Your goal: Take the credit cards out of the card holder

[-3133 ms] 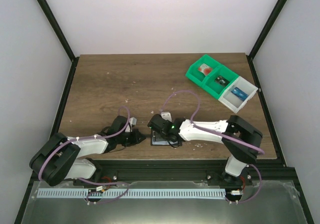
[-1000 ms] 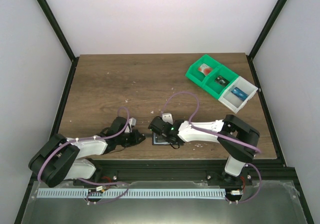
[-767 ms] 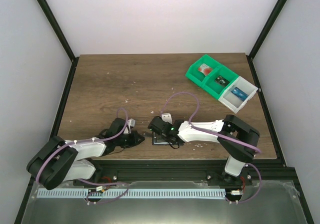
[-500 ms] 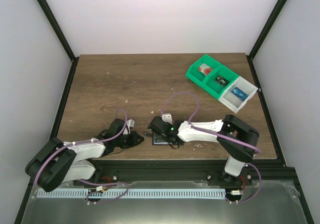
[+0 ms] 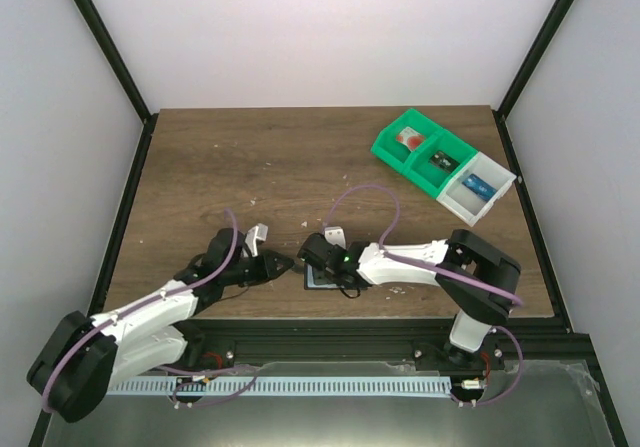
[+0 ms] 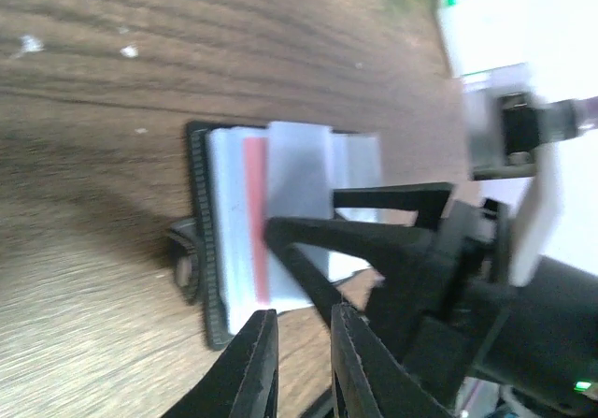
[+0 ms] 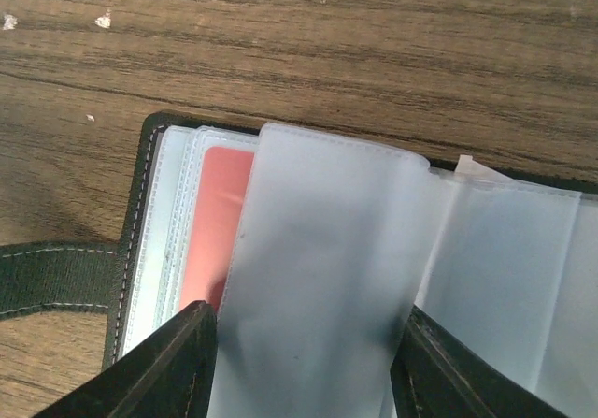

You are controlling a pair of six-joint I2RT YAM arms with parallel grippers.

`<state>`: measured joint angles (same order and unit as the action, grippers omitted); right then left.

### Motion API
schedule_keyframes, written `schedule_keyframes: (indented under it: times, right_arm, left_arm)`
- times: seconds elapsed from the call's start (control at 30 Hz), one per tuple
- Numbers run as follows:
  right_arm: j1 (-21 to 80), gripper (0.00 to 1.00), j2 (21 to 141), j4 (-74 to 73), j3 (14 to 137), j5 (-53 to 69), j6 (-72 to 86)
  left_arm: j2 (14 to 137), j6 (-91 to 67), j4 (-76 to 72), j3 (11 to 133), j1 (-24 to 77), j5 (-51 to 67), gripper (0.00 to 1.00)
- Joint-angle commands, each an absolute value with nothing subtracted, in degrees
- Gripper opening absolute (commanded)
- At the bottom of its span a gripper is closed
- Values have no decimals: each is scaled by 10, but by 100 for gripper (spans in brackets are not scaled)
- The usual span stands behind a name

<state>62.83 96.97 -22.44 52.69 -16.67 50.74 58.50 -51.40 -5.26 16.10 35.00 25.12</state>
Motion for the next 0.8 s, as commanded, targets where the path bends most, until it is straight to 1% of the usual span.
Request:
schedule_keyframes:
  times: [0.0,0.37,0.53,0.77]
  right_arm:
    - [633,51,964,-217,516,-173,506]
    - [632,50,948,-205,500,-178,505]
    - [633,51,943,-215,501,-185,506]
    - [633,53,937,-223,495,-194,509]
  left_arm:
    - [579,-557,-119,161,357,281,20]
    - [749,-540,-210,190,370,306,17]
    - [786,-497,-139,218,382,250,16]
    - [819,-478,-104,219,384,203,15]
